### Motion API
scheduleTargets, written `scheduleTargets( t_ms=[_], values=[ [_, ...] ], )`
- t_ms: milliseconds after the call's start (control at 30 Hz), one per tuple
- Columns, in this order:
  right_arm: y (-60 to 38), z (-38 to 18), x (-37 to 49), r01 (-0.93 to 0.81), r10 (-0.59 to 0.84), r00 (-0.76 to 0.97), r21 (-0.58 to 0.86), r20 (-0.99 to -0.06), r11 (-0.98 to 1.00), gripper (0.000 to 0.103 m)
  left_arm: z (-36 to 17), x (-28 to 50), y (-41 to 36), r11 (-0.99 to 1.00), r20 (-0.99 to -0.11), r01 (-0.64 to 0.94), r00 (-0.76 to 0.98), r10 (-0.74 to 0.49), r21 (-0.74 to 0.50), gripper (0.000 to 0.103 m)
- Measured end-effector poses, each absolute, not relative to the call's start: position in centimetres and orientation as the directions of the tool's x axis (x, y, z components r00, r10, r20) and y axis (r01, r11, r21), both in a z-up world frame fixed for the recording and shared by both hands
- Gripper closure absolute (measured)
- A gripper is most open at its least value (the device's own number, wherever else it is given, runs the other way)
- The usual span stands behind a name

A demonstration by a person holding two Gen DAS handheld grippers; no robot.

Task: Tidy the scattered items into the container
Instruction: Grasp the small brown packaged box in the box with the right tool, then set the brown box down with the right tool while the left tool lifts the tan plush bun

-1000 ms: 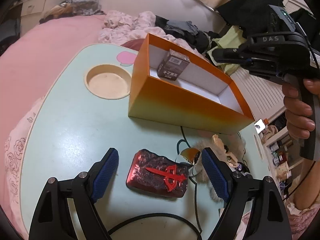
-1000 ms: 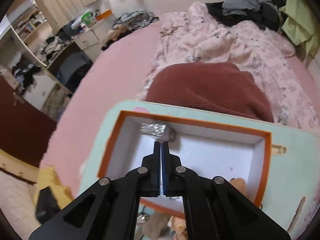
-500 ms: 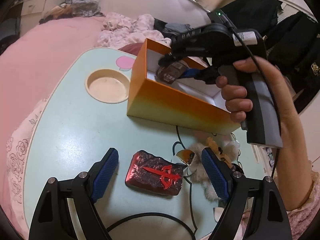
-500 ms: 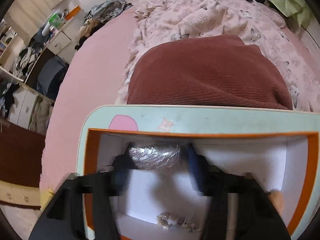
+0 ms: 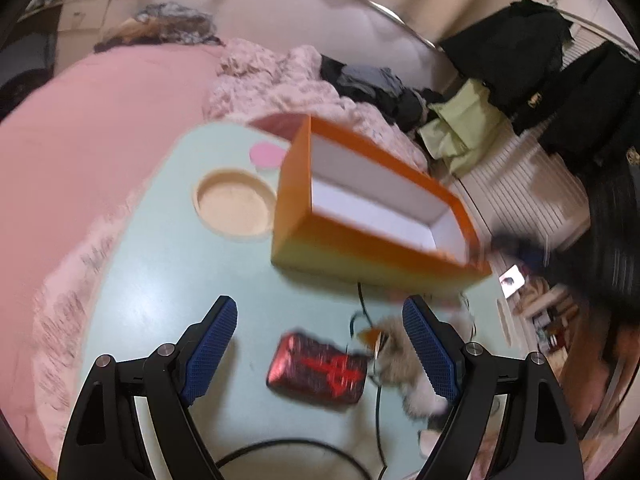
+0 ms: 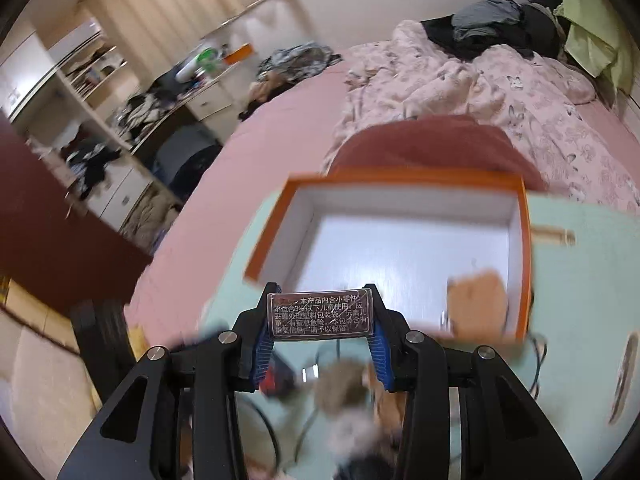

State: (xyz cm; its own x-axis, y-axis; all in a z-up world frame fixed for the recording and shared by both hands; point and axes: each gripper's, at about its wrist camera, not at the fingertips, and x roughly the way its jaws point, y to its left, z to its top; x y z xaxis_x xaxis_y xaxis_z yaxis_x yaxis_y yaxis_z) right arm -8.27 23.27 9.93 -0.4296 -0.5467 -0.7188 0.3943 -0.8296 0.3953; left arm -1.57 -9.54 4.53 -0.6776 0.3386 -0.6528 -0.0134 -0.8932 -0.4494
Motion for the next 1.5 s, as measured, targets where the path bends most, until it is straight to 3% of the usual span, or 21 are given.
scheduleTargets(
  t_ms=[133,300,367,433,667,833,1067,1167,1233,1500],
  values=[
    [24.1,6.1,-7.2,0.363,-0.516,-0.483,0.374,-0.707,-0.853,0.06,8.9,-3.2,-7.4,-0.933,-0.651,-0.062,-0.699,0.294,-0.355,0.019],
    [27.5,3.6,-6.9,0.304,-0.66,-0.454,0.593,-0.598,-0.746,0.06,11.1,-7.3,-1.5,-0.96,-0.757,-0.153,-0.591,0.28,-0.236,0.019],
    [29.1,4.5,-6.0,0.302,-0.643,-0.525,0.585,-0.557,-0.753,0.053,11.1,-8.9,0.5,-0.954,-0.786,-0.181,-0.542,0.299,-0.239,0.019],
    [30.0,5.5,-4.9,0.307,-0.614,-0.576,0.553,-0.539,-0.774,0.035,10.6,-10.5,2.3,-0.949,-0.81,-0.191,-0.496,0.313,-0.25,0.019],
    [33.2,5.5,-3.8,0.289,-0.667,-0.562,0.639,-0.49,-0.713,0.035,6.1,-15.0,7.2,-0.929,-0.895,-0.202,-0.27,0.356,-0.309,0.025],
    [34.1,4.8,-4.0,0.273,-0.687,-0.554,0.676,-0.471,-0.684,0.035,3.7,-16.2,8.8,-0.949,-0.927,-0.181,-0.227,0.297,-0.26,0.028],
    [34.6,4.1,-4.1,0.27,-0.698,-0.54,0.688,-0.471,-0.673,0.035,2.0,-16.4,10.0,-0.936,-0.92,-0.196,-0.211,0.331,-0.291,0.029],
    [34.6,3.7,-4.2,0.259,-0.698,-0.53,0.692,-0.481,-0.674,0.035,2.1,-16.4,10.2,-0.933,-0.911,-0.208,-0.235,0.338,-0.293,0.046],
    [34.7,3.4,-4.2,0.25,-0.697,-0.53,0.696,-0.483,-0.673,0.035,2.1,-16.7,9.7,-0.919,-0.893,-0.191,-0.232,0.385,-0.346,0.069],
    [35.1,3.3,-4.1,0.24,-0.694,-0.538,0.702,-0.479,-0.671,0.035,5.7,-15.5,6.8,-0.922,-0.837,-0.2,-0.388,0.386,-0.333,0.076]
  ],
)
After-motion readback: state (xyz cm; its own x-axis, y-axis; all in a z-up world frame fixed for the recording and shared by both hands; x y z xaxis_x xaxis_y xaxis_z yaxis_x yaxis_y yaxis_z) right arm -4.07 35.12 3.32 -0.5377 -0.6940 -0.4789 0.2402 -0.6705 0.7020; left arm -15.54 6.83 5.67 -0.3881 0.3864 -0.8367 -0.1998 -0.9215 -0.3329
